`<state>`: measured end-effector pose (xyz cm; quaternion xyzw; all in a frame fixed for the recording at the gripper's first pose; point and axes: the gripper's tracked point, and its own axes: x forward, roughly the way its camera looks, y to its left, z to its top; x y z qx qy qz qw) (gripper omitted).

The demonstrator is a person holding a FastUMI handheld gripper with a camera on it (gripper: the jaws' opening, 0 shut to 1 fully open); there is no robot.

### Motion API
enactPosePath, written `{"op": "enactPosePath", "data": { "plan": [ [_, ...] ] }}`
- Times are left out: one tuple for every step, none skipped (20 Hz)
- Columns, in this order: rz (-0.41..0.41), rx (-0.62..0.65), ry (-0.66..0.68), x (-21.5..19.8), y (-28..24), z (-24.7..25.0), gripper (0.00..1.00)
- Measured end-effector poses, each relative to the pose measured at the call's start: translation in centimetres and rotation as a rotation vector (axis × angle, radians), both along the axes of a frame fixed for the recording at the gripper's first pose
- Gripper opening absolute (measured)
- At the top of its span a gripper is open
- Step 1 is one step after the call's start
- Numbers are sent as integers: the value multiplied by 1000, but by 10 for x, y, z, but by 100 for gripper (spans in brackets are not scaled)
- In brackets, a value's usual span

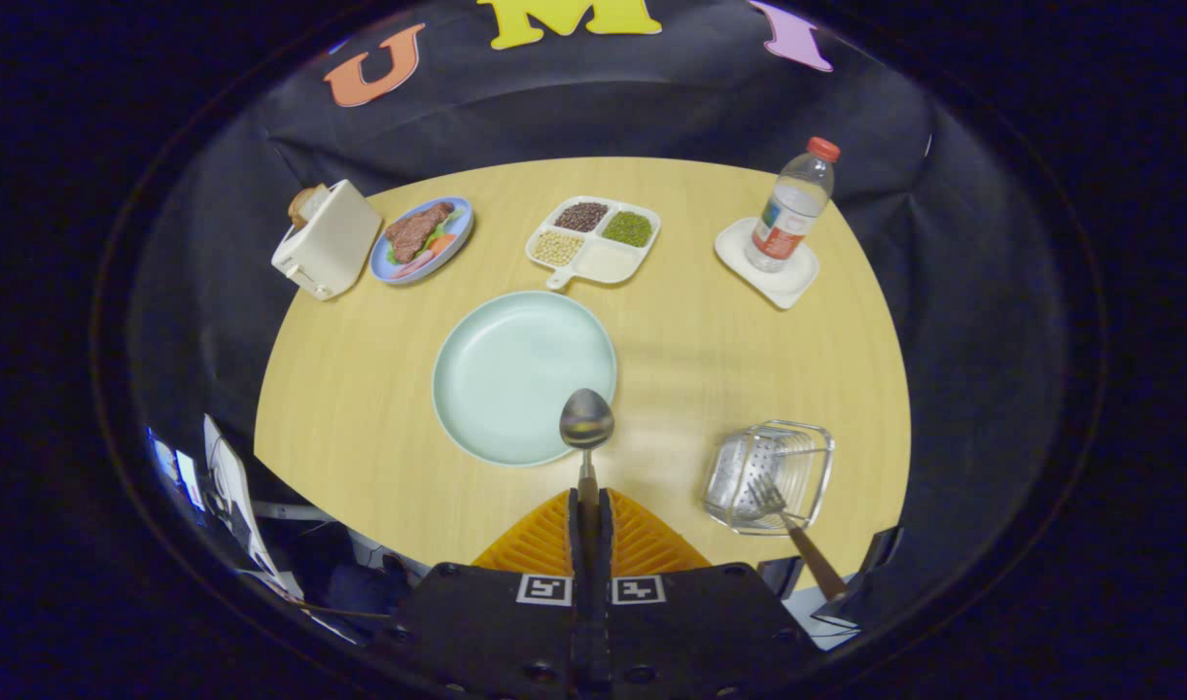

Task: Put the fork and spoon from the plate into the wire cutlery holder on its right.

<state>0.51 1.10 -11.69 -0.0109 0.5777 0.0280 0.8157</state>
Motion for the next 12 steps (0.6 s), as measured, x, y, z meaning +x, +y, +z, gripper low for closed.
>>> {"op": "enactPosePath", "data": {
  "plan": [
    [-11, -12, -5, -6, -15, 11, 0],
    [-21, -22, -8, -12, -29, 21, 1],
    [-36, -37, -14, -18, -43, 30, 0],
    [-48, -61, -21, -22, -59, 37, 0],
    [-59, -85, -21, -26, -72, 41, 0],
    [-67, -101, -17, -31, -81, 43, 0],
    [-71, -109, -7, -36, -87, 45, 0],
    [-76, -114, -1, -38, -92, 45, 0],
    [-81, -120, 5, -40, -97, 43, 0],
    [-90, -121, 16, -43, -100, 40, 0],
    [-101, -113, 36, -45, -102, 37, 0],
    [-115, -109, 56, -46, -106, 34, 1]
  ]
}}
